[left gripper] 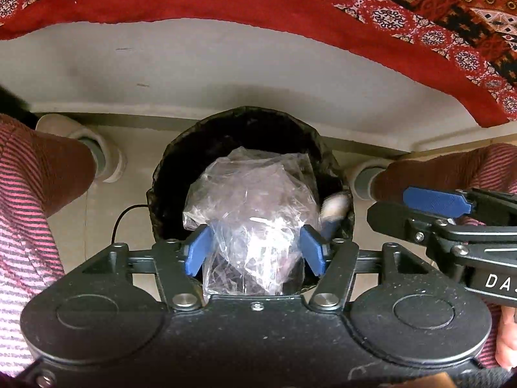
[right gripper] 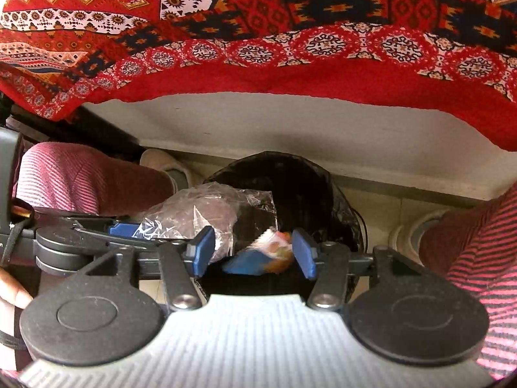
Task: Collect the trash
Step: 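Open both grippers to drop the wrappers into the bin, then raise both tools back toward the remaining wrappers on the blanket, then grasp the white paper box with the left gripper while the right grasps the gold foil bag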
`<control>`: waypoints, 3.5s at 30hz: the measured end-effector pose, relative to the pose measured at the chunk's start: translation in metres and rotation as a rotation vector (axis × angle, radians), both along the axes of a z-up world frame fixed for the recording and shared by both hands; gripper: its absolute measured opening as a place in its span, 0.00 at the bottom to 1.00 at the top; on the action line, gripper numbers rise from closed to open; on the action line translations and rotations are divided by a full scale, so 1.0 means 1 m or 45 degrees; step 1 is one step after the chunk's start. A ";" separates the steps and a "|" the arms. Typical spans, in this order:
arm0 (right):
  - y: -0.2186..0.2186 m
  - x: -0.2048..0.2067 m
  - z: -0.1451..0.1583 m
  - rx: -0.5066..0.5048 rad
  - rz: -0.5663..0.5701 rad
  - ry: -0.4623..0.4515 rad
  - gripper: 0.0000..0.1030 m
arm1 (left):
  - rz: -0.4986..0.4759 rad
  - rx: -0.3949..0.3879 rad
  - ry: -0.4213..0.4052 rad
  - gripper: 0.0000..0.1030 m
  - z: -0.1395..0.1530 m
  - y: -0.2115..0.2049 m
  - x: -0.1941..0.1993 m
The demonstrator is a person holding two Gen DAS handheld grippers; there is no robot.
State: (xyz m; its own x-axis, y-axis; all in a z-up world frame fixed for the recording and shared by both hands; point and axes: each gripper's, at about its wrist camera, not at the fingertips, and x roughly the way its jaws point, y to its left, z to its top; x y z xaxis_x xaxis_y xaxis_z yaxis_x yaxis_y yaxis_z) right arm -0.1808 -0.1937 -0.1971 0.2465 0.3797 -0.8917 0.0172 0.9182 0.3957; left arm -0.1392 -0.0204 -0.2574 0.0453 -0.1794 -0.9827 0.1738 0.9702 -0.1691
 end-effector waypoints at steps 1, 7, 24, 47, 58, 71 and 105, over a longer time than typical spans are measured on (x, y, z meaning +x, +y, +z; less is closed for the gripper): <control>0.000 0.000 0.000 -0.001 0.002 0.001 0.67 | -0.001 0.001 -0.001 0.59 0.000 0.000 0.000; 0.001 0.001 -0.001 -0.001 0.001 0.002 0.72 | -0.002 -0.008 -0.001 0.68 0.002 -0.002 -0.001; -0.001 -0.002 0.008 -0.014 -0.002 -0.047 0.74 | -0.015 0.003 -0.047 0.73 0.018 0.000 -0.005; -0.008 -0.017 0.150 -0.026 0.126 -0.571 0.84 | -0.173 -0.057 -0.643 0.74 0.193 0.002 -0.029; -0.026 0.003 0.215 -0.058 0.063 -0.874 0.88 | -0.127 -0.135 -0.929 0.76 0.267 0.009 -0.011; -0.047 0.061 0.233 -0.173 -0.096 -1.009 0.97 | 0.235 -0.120 -1.220 0.95 0.303 0.043 0.074; -0.033 0.254 0.207 -0.098 -0.312 -0.807 0.93 | 0.813 -0.463 -0.883 0.51 0.252 0.063 0.266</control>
